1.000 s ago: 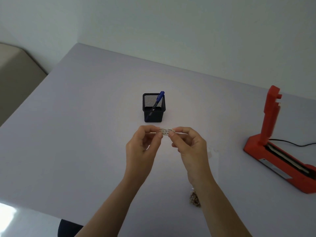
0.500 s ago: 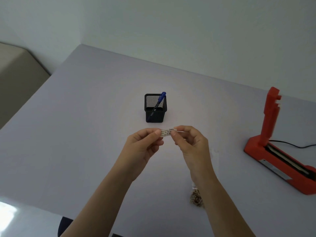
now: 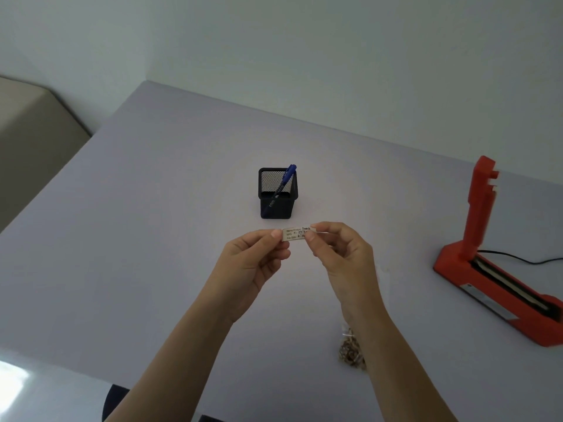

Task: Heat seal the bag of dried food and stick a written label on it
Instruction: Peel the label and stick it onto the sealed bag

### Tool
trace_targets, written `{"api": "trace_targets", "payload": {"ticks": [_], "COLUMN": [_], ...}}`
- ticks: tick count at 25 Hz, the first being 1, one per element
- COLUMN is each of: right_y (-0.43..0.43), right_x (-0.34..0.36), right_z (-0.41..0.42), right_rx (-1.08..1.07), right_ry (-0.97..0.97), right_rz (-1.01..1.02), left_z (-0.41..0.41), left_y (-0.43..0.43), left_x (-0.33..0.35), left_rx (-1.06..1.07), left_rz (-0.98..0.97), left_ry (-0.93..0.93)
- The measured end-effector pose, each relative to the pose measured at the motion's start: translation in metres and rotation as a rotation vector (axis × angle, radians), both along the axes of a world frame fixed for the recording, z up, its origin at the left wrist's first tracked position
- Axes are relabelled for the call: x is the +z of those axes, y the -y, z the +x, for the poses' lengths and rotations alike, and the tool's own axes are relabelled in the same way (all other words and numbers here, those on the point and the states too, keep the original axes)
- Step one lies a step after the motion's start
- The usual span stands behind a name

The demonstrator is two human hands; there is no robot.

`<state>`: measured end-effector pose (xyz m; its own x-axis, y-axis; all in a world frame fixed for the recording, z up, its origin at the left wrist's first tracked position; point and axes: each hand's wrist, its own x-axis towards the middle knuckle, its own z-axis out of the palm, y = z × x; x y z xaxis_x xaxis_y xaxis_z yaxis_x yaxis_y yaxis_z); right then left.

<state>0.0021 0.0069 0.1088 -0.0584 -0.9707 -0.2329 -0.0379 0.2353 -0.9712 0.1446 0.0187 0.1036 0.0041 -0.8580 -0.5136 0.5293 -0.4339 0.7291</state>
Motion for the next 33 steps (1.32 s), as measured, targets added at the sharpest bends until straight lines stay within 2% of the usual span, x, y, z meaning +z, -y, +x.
{"api": "trace_targets", "payload": {"ticks": [9, 16, 23, 26, 29, 33], "right_y": [-0.0039, -0.0042, -0.0039, -0.0037, -0.0031, -0.0021], "right_x": [0.0019, 0.0061, 0.0057, 0.0047, 0.0028, -0.0035], "right_z": [0.0015, 0.0028, 0.0031, 0.0041, 0.0055, 0.0074], "right_rx": [0.0, 0.006, 0.014, 0.018, 0.016, 0.002], "right_ry": [0.013, 0.045, 0.073, 0.061, 0.039, 0.024], "right_rz": [0.016, 0.039, 0.046, 0.04, 0.037, 0.042], "left_z": [0.001, -0.0006, -0.0027, -0.0024, -0.0026, -0.003], "left_y": [-0.0022, -0.0019, -0.0026, -0.002, -0.0027, -0.0051], "left_x": [0.0009, -0.0016, -0.0028, -0.0044, -0.0058, -0.0062], "left_rx": [-0.018, 0.043, 0.048, 0.029, 0.012, 0.035], "left_rz": [0.038, -0.084, -0.139, -0.177, -0.262, -0.31], "left_ry": [-0.11, 0.092, 0.184, 0.297, 0.516, 0.562]}}
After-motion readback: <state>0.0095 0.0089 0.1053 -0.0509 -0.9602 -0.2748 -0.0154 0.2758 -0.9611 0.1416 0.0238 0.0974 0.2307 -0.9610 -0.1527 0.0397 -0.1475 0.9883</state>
